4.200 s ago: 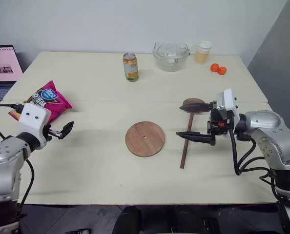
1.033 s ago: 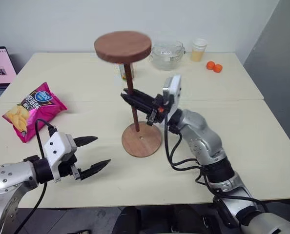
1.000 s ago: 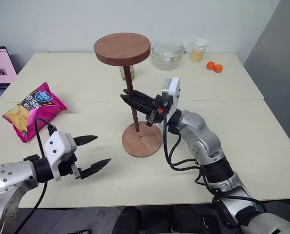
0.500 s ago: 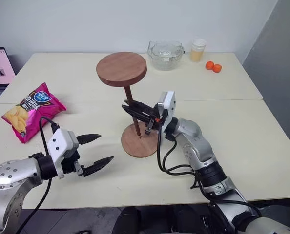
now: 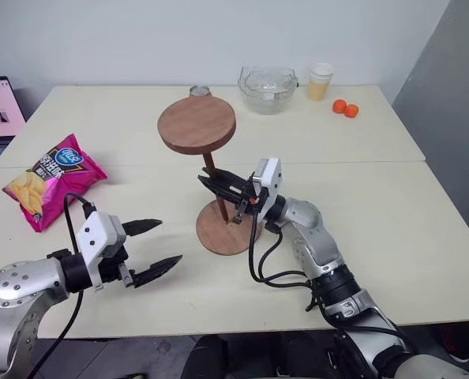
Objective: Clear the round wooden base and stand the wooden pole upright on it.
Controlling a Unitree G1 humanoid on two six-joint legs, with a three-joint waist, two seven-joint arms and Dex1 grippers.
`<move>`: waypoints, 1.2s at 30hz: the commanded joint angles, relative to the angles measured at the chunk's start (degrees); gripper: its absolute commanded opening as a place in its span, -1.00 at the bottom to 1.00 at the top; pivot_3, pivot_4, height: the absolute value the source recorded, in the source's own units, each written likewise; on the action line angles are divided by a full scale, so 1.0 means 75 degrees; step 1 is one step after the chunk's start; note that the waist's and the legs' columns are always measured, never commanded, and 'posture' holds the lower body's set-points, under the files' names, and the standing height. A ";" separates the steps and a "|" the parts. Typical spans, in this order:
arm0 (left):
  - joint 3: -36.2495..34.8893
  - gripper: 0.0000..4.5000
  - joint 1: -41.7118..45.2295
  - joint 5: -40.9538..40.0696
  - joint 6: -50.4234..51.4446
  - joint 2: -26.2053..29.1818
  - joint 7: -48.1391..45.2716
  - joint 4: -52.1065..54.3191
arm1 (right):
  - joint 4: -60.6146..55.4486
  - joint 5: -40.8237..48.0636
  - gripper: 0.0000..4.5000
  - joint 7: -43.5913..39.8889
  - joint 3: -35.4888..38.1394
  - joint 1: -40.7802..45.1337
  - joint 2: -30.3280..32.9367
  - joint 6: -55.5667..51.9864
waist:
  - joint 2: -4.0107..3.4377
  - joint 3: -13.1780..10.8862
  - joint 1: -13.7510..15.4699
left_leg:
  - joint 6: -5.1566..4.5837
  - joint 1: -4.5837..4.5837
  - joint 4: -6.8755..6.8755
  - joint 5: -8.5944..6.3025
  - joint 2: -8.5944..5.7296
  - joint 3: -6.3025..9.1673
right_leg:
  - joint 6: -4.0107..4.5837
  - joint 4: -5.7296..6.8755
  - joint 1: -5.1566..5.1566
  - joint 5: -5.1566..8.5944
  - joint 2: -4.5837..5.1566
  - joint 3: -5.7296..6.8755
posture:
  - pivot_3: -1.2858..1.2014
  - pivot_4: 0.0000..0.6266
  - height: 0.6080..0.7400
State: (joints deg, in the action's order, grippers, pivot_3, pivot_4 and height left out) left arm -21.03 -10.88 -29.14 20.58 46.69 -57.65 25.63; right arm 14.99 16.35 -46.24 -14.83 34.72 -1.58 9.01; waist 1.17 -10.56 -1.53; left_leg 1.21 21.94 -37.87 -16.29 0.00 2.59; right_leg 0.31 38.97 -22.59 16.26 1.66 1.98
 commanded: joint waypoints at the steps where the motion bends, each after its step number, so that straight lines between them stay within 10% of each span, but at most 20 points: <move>1: 0.0090 1.00 0.0146 0.0042 -0.0214 0.0012 -0.0014 -0.0046 | -0.0147 -0.0039 -0.89 -0.0079 -0.0032 -0.0089 -0.0113 0.0185 | 0.0000 0.0000 -0.0001 | 0.0000 -0.0001 0.0000 0.0000 0.0000 0.0000 | 0.0000 0.0000 0.0001 0.0000 0.0000 0.0000 | 0.03 -0.52 1.00; 36: 0.0284 1.00 0.0470 0.0120 -0.0187 0.0208 -0.0088 -0.0182 | 0.0653 -0.0656 -0.89 0.0187 0.0041 -0.0306 -0.0116 0.0825 | 0.0002 0.0002 0.0000 | 0.0000 -0.0030 -0.0001 0.0000 0.0000 0.0004 | 0.0000 0.0000 0.0032 0.0000 0.0000 0.0002 | 0.03 -0.52 1.00</move>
State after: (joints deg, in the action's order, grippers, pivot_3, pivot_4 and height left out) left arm -18.14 -8.29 -27.87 19.60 47.46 -58.20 23.90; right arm 19.47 12.04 -44.80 -14.63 33.06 -2.79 15.05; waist 1.19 -10.54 -1.53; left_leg 1.21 21.71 -37.88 -16.29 0.00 2.62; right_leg 0.32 38.97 -22.34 16.26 1.66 1.99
